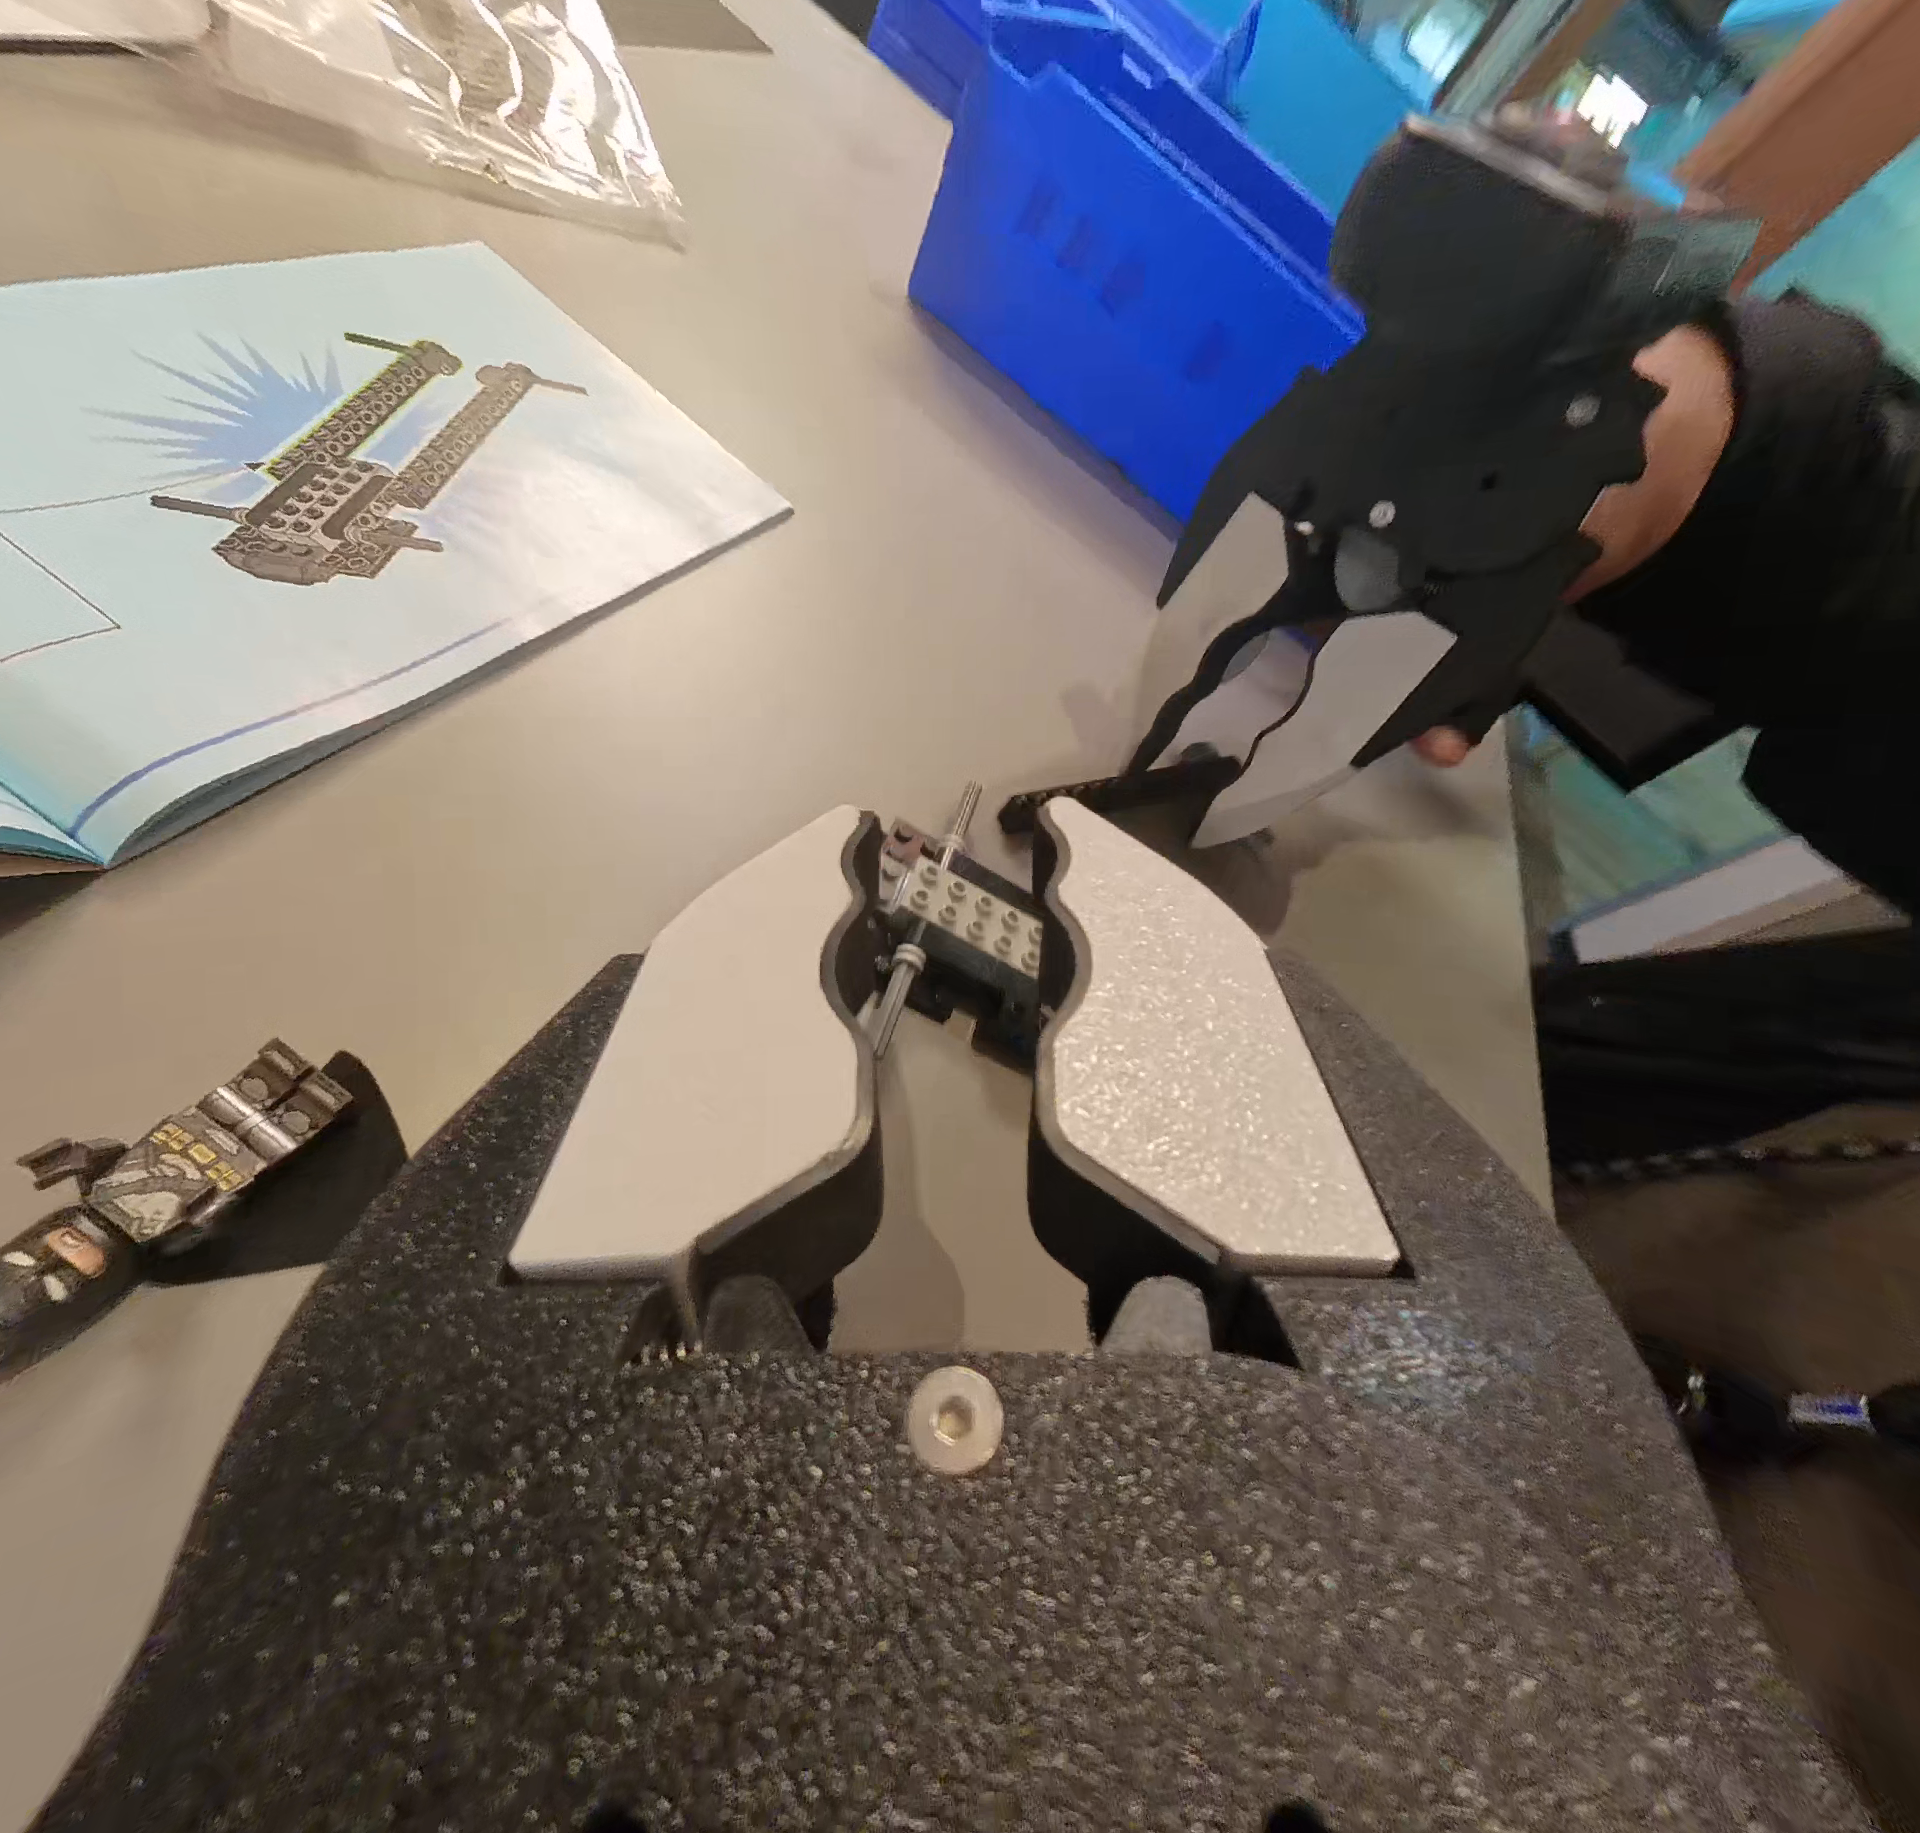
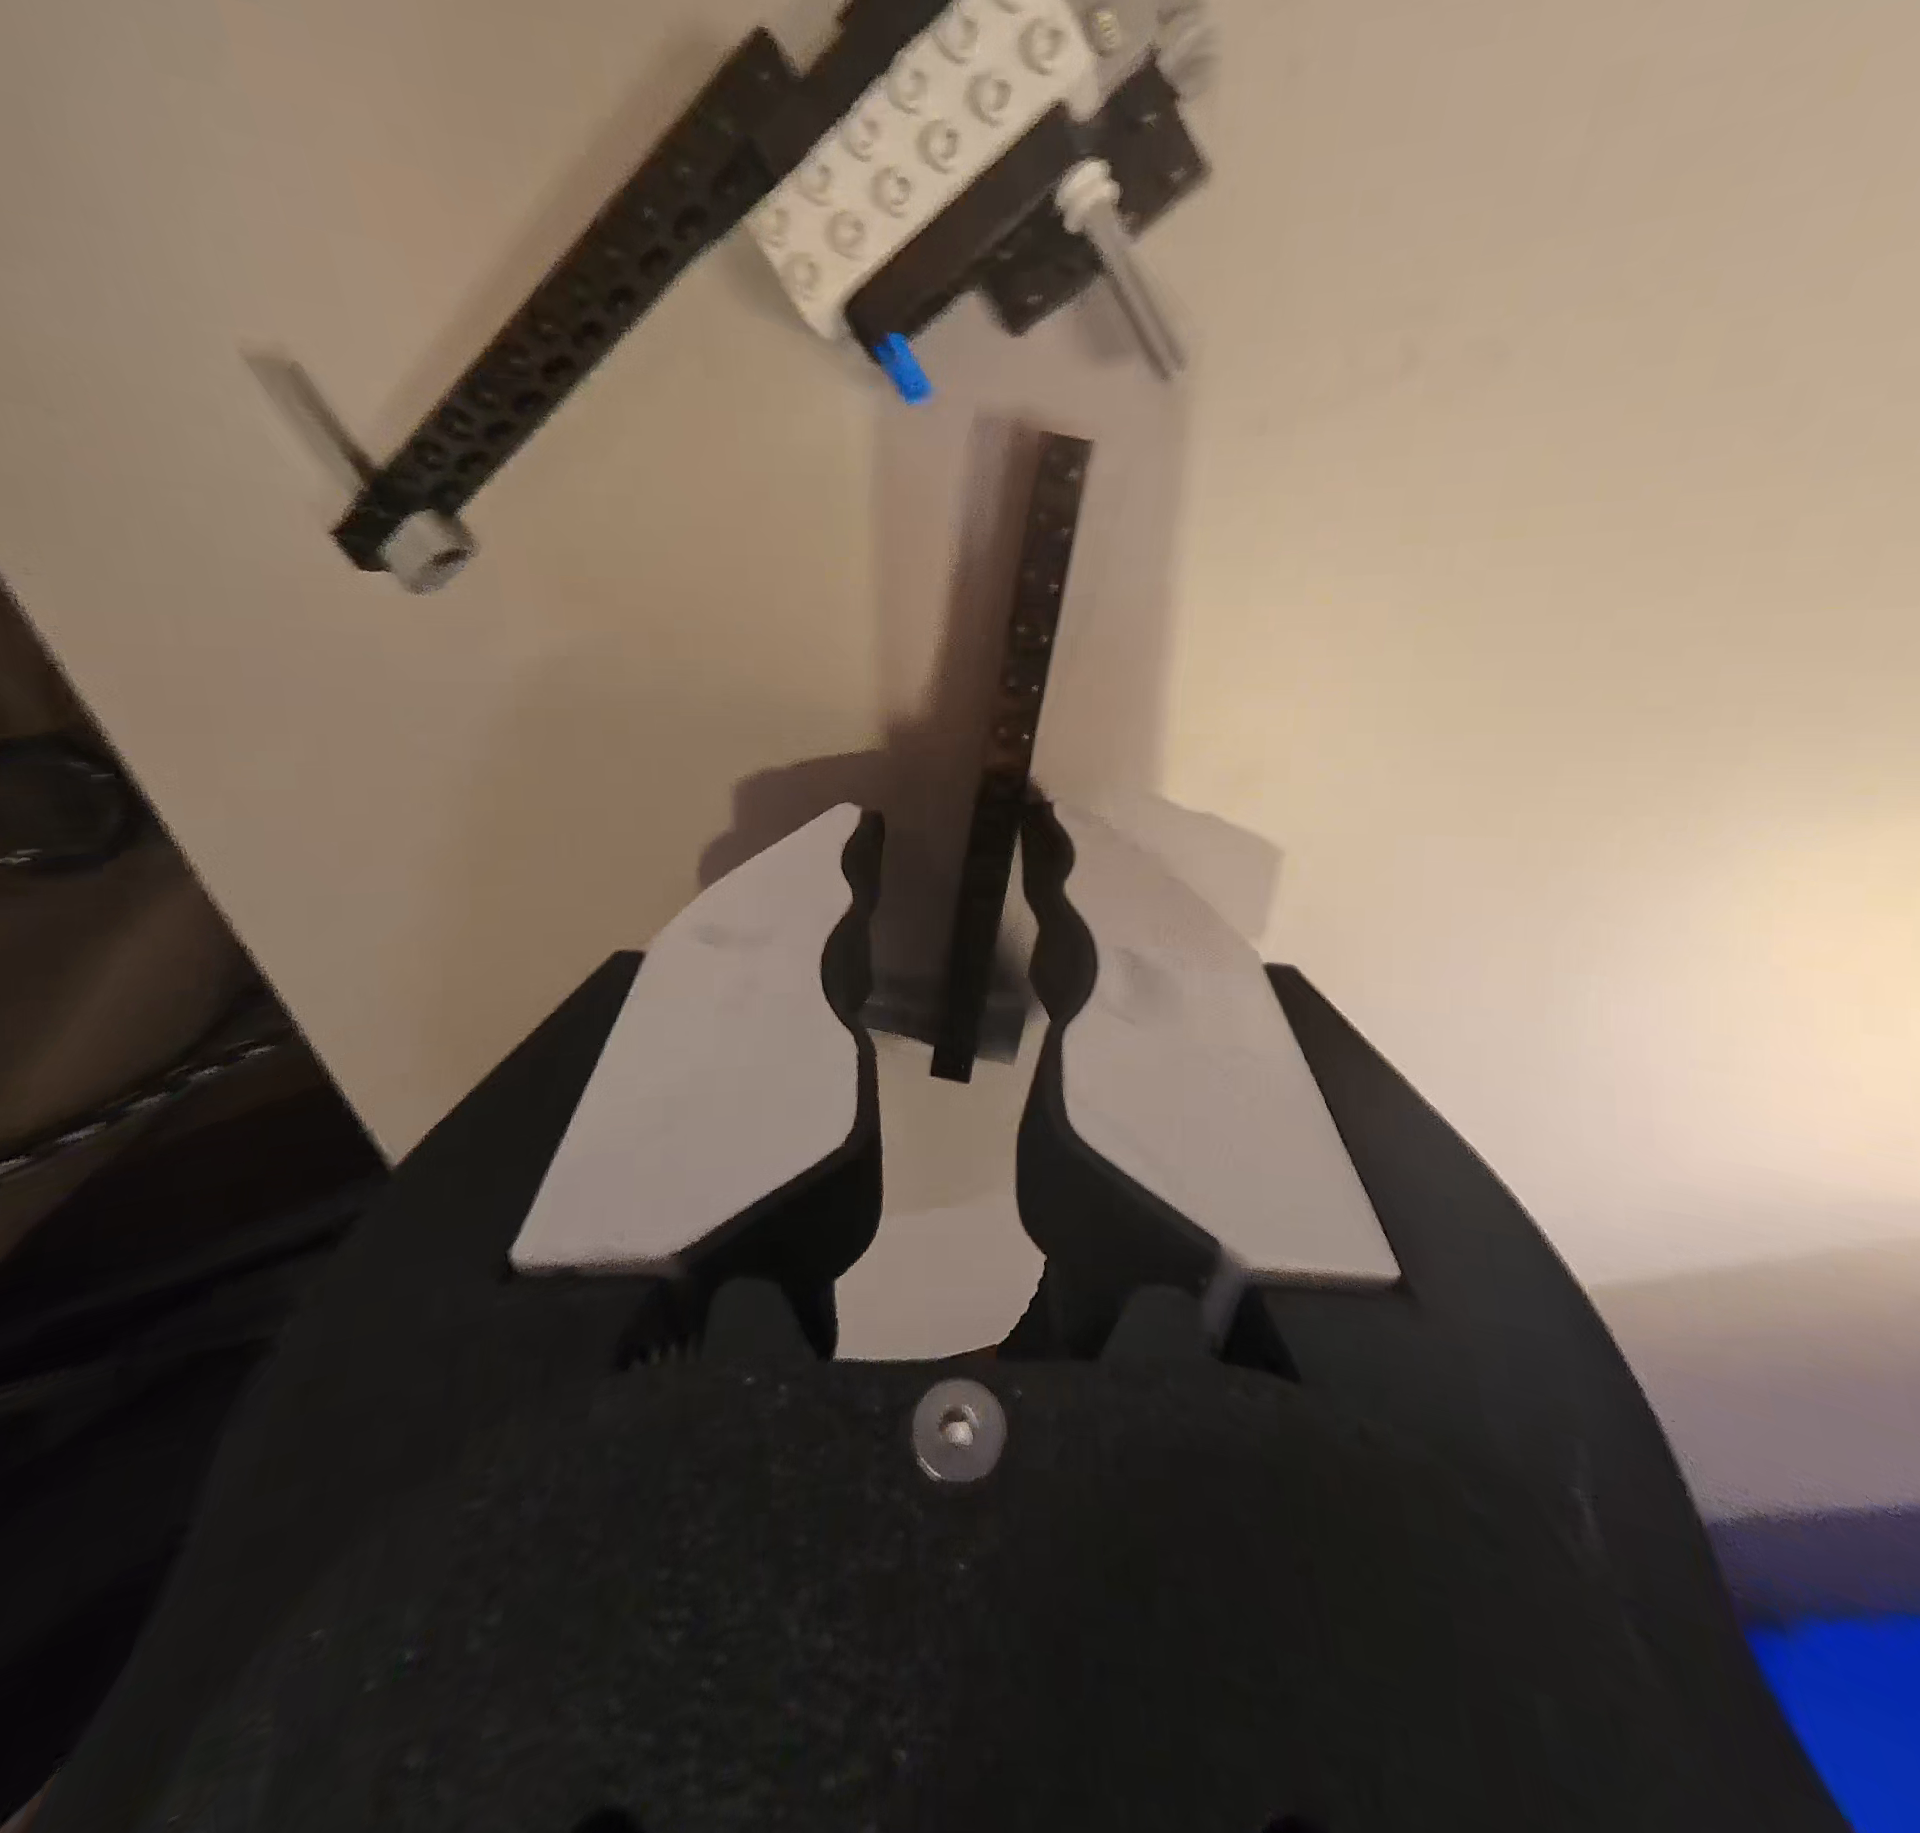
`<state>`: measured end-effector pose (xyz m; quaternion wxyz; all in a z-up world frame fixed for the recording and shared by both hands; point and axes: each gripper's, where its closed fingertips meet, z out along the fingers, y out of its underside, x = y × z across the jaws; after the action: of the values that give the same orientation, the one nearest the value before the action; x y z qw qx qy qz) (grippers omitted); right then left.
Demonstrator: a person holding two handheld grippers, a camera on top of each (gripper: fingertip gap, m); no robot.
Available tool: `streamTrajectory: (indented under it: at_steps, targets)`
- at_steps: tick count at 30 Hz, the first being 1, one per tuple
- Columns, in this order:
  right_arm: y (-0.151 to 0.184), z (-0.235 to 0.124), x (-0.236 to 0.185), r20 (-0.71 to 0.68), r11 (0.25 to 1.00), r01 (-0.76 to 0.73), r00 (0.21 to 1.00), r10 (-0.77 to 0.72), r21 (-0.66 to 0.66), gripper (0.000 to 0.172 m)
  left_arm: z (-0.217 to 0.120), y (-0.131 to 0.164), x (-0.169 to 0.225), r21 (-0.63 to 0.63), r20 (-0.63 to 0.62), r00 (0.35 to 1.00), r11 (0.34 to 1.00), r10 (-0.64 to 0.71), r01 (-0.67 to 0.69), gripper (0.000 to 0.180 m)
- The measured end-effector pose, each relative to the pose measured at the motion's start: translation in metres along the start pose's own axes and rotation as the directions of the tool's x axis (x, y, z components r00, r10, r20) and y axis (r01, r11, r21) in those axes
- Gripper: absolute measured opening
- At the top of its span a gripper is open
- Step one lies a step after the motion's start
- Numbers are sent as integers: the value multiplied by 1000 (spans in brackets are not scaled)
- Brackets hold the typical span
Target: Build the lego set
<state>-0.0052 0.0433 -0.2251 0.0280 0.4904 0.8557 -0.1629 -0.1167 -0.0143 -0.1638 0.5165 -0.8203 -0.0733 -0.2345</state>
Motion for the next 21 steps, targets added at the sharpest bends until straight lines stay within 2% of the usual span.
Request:
streamTrajectory:
  at_steps: [6, 14, 18, 21]
  targets:
    - [-13, 6, -32, 139, 997, -5, 990, -7, 83, 25, -6, 26, 2, -135, 48, 993, 986, 108, -101, 28]
    - [-22, 12, -32, 53, 984, -3, 999, -7, 178, 22, -6, 37, 17, -226, 67, 978, 958, 195, -176, 27]
    - [-28, 13, -28, 10, 981, 1, 1000, -3, 196, 21, 6, 42, 16, -323, 70, 959, 916, 274, -238, 20]
    - [-29, 11, -17, -85, 980, 18, 996, -1, 200, 23, 10, 49, 18, -389, 77, 941, 879, 330, -276, 20]
